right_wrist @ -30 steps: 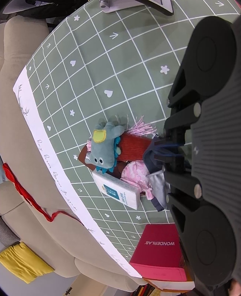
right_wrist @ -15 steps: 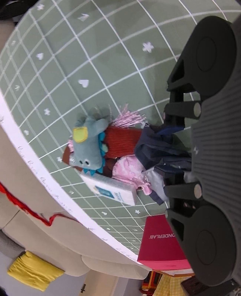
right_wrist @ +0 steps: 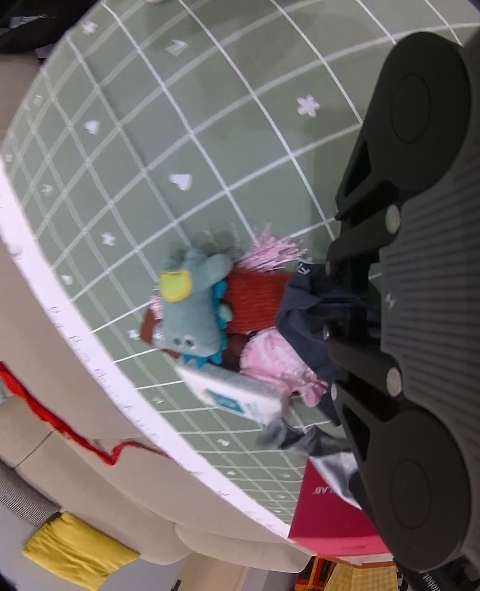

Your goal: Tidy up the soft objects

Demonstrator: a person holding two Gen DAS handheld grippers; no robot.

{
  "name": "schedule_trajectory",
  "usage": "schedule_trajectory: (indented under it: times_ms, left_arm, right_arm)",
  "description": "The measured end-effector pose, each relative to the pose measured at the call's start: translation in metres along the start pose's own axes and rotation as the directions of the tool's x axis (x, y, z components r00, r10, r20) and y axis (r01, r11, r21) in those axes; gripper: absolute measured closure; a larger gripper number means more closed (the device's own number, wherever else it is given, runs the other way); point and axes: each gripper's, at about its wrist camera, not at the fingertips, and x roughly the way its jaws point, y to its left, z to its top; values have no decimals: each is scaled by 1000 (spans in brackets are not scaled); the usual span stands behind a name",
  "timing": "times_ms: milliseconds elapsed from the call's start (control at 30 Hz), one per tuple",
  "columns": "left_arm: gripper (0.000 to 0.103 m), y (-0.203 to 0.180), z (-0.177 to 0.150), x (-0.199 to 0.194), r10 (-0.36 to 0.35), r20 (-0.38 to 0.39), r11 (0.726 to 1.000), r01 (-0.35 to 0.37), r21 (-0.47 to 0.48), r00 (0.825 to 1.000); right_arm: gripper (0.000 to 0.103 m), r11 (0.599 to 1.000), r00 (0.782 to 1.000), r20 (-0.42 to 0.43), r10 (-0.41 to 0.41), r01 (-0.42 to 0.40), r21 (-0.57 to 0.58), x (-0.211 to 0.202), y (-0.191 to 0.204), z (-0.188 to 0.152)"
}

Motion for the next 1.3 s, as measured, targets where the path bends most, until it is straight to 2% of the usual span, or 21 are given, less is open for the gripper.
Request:
schedule_trajectory:
  times_ms: [100,233,533,633,733,800,867,933,1033,1133,1300]
  left_arm:
    - [101,-4,4,-10,3,23,1000,-3,-4,1000]
    - [101,-8,10,-11,43,26,999,-43,-9,999]
    - [101,-27,20,-12,89,-2,991,-88,103,996]
    - [101,-29,28,-11,101,-29,985,-96,142,994]
    - [101,-32,42,-14,110,-49,974,-98,203,993]
    - [101,-33,53,-20,148,-29,958,-136,250,989]
    - [101,-33,62,-25,194,3,938,-187,292,981]
    - [101,-29,72,-32,221,16,928,-216,302,975]
    - [101,-17,86,-46,241,25,929,-238,284,970]
    - [101,-3,97,-66,259,67,922,-267,280,964]
    - [101,27,110,-101,275,115,923,-295,247,955]
  right_arm:
    - [103,1000,999,34,23,-23,1,-16,1,1]
    - [103,999,997,75,-30,33,-40,-30,10,0]
    - [103,997,986,166,-16,28,-71,-57,29,8]
    - [103,994,962,272,-26,53,-92,-71,42,7]
    - [103,994,954,300,10,23,-106,-82,54,11]
    - [103,994,952,306,25,10,-113,-85,62,15]
    - [103,991,949,314,6,35,-126,-87,74,18]
    - [103,990,949,315,1,44,-134,-87,85,21]
    - [103,989,948,319,16,33,-146,-90,102,24]
    - [103,983,943,331,22,40,-178,-94,132,27]
    - [103,953,937,340,76,32,-301,-96,192,25]
